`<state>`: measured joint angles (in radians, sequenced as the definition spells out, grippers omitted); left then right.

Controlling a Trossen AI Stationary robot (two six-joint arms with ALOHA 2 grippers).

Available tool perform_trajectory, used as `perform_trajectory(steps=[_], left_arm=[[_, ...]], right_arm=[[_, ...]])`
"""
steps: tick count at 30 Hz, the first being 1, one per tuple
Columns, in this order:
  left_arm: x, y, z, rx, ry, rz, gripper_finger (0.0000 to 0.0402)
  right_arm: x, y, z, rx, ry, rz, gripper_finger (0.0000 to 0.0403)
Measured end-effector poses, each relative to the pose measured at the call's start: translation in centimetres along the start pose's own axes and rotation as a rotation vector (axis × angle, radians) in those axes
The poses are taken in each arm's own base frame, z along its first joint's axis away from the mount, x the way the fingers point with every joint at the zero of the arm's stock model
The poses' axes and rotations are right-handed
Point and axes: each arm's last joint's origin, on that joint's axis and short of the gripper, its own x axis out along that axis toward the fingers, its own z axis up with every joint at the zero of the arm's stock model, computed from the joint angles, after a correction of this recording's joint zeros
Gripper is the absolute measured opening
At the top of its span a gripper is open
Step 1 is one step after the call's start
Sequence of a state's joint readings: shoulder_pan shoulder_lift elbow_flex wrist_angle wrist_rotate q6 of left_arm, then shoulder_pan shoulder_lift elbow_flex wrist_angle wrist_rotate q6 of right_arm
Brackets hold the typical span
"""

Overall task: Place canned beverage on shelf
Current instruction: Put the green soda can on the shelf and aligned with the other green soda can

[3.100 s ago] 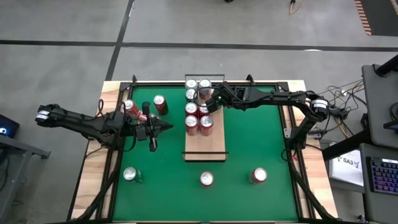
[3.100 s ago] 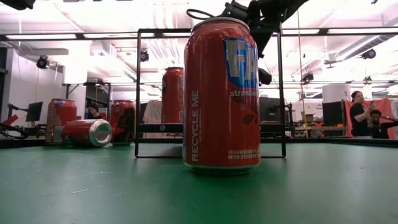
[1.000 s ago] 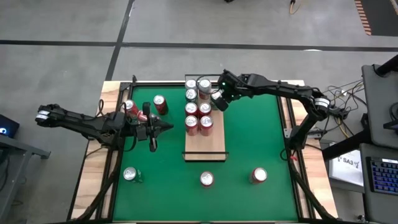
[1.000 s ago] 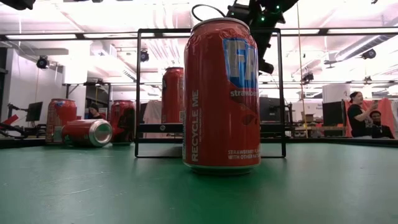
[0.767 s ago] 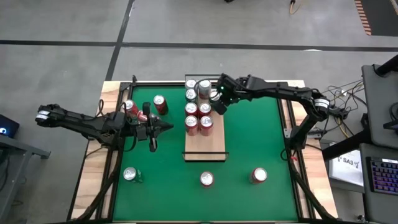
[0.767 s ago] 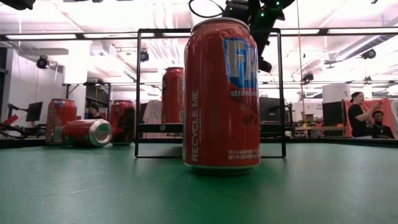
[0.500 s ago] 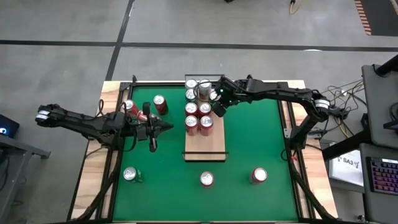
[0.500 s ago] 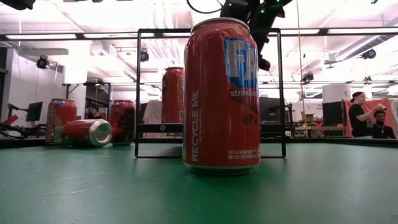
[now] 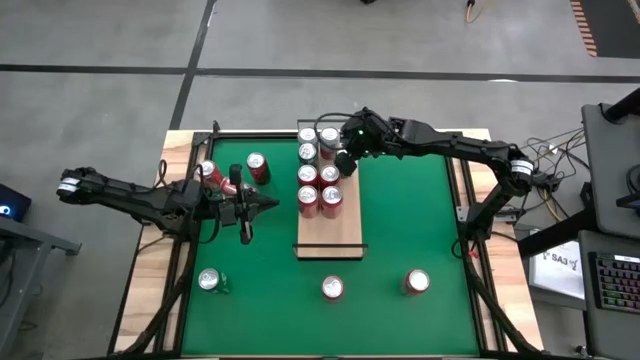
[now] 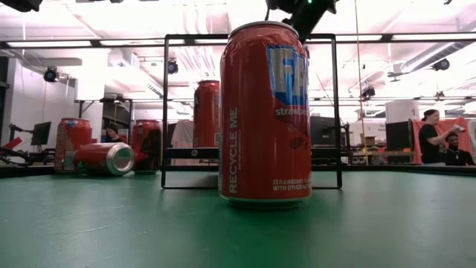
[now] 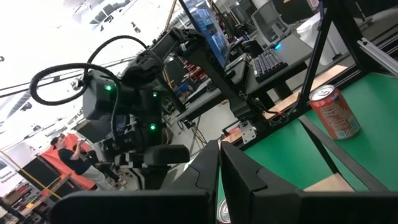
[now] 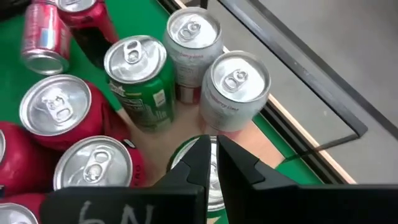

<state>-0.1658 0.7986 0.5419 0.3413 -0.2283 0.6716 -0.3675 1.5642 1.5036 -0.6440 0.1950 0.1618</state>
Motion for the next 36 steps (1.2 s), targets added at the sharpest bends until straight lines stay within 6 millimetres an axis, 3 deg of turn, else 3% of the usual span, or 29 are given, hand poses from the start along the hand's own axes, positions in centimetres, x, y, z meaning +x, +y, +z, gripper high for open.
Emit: perform_trajectory(steps=[13,25,36], left_arm=[[0.0,0.0,0.0,0.001,0.003,-0.002,0.0],[0.0,0.0,0.0,0.002,0.004,-0.003,0.0],[0.0,0.0,-0.1,0.002,0.005,-0.004,0.0]], right_arm=[[3.1,0.1,-1.0,-0.032,0.08,-0.057,0.0018],[3.1,-0.2,-1.5,0.013,0.127,-0.112,0.0017],[2.9,-0.3,-1.9,0.171,0.157,-0.161,0.0017]])
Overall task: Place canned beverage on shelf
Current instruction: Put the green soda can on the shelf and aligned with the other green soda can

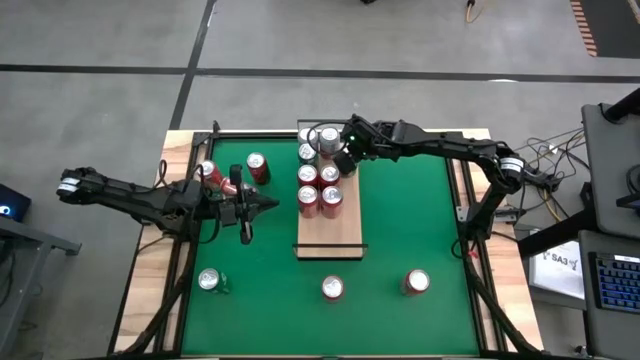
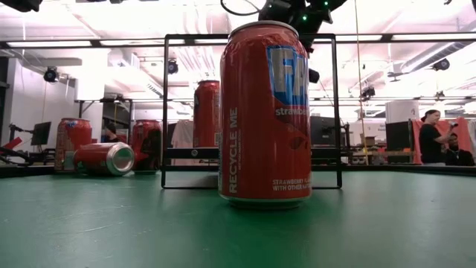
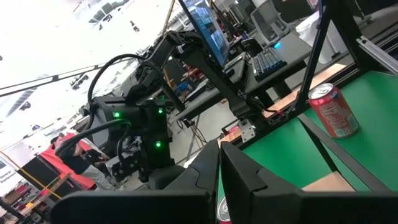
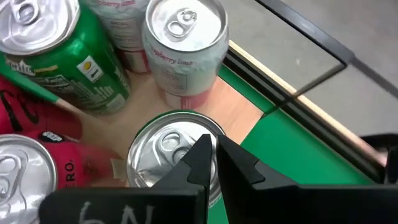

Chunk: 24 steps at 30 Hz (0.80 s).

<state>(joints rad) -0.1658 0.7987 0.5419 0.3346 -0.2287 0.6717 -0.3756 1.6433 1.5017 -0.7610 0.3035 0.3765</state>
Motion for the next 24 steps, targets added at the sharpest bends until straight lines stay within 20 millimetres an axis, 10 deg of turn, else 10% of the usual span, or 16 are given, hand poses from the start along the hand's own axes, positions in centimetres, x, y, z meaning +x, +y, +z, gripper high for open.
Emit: perform_trajectory(steps=[24], left_arm=[[0.0,0.0,0.0,0.0,-0.001,0.0,0.0]], right_arm=[[-0.5,0.7,1.0,-0.135,-0.034,0.121,0.0017]])
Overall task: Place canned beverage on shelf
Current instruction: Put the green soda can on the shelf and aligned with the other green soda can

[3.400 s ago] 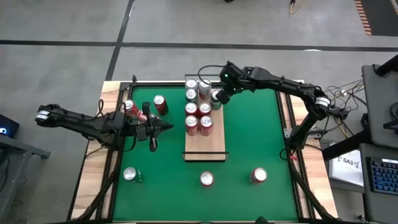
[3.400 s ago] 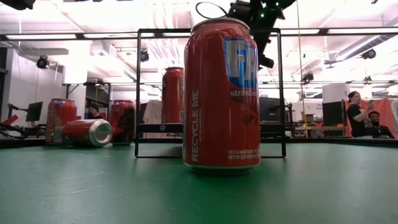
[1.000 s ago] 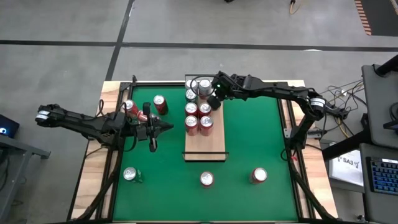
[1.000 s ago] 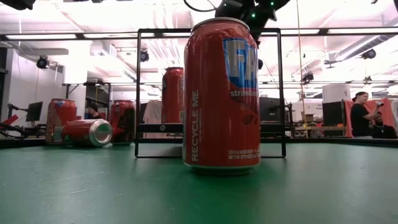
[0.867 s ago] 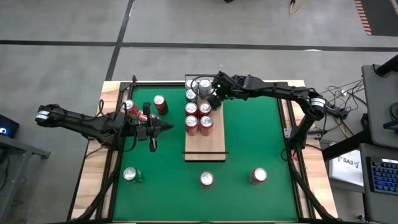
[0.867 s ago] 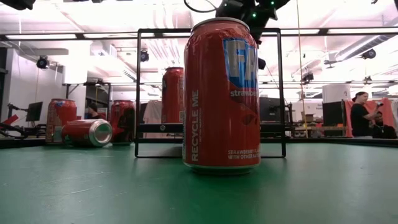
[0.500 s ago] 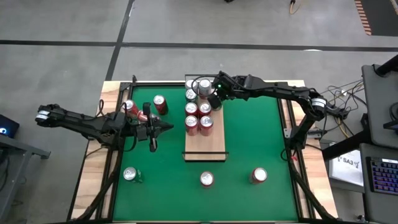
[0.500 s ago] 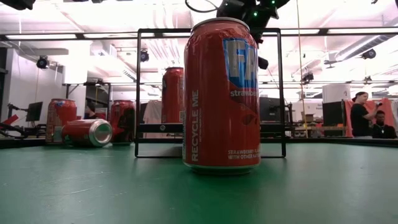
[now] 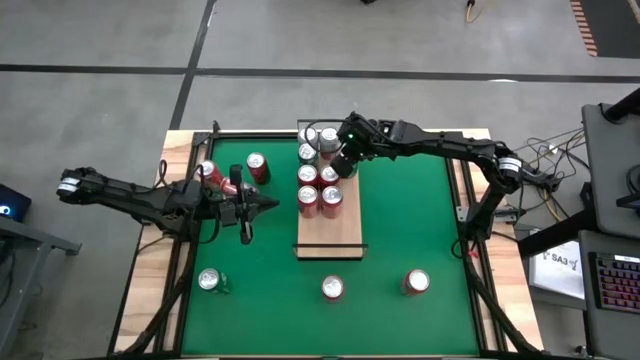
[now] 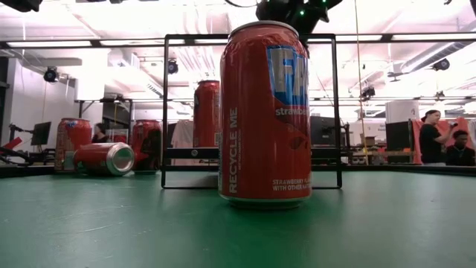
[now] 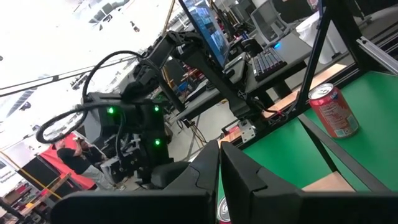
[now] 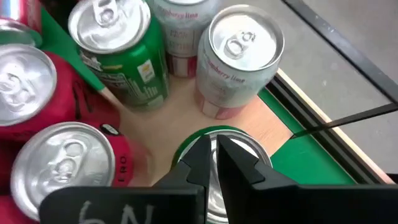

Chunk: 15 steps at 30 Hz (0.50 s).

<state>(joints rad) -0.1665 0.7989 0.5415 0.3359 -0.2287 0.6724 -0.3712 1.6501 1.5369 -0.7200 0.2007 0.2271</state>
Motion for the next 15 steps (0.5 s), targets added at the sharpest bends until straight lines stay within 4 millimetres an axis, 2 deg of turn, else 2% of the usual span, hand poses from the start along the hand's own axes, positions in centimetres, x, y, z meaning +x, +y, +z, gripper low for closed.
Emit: perform_trajectory(steps=[7,15], left_arm=[[0.0,-0.01,-0.01,0.0,0.001,-0.001,0.0],[0.0,0.01,-0.02,0.0,0.002,0.0,0.0]], right_arm=[[0.71,0.06,-0.09,0.011,0.008,-0.02,0.0017],[0.84,-0.27,-0.09,0.101,-0.012,-0.119,0.0017]])
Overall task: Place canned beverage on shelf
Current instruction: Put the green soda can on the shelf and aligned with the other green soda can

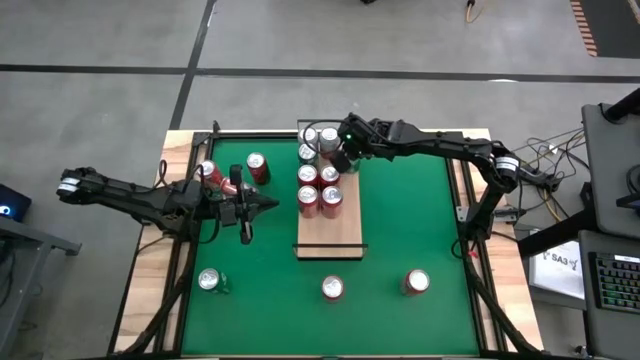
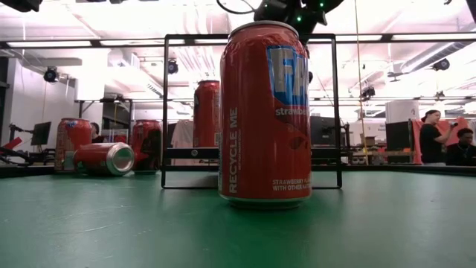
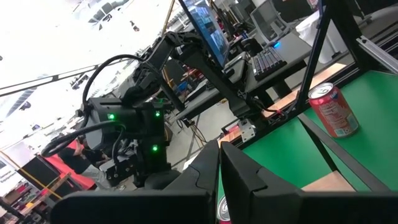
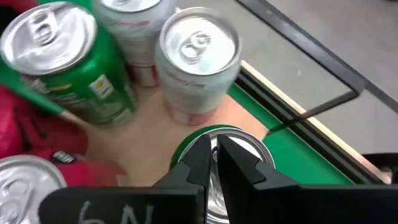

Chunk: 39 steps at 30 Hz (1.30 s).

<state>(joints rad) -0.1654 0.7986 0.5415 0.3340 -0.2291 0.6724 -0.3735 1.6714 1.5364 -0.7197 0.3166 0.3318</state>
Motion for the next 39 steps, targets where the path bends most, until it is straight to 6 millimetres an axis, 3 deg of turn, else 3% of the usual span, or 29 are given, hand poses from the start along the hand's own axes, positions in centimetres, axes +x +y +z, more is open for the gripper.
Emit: perform_trajectory(steps=[10,16,21,26,39], left_arm=[[0.0,0.0,0.0,0.0,0.002,-0.002,0.0],[0.0,0.0,0.0,0.001,0.003,-0.003,0.0],[0.0,-0.1,0.0,0.002,0.005,-0.005,0.0],[0.0,-0.1,-0.1,0.002,0.007,-0.006,0.0],[0.0,-0.1,-0.1,0.003,0.009,-0.008,0.0]], right_arm=[[-0.1,0.0,0.2,0.005,-0.014,0.006,0.0017],[-1.3,-0.2,1.6,-0.017,-0.053,0.013,0.0017],[-1.5,-2.1,1.9,-0.016,0.01,-0.036,0.0017],[-0.4,-4.0,0.7,0.006,0.122,-0.097,0.0017],[-0.3,-2.6,-0.2,0.014,0.165,-0.028,0.0017]])
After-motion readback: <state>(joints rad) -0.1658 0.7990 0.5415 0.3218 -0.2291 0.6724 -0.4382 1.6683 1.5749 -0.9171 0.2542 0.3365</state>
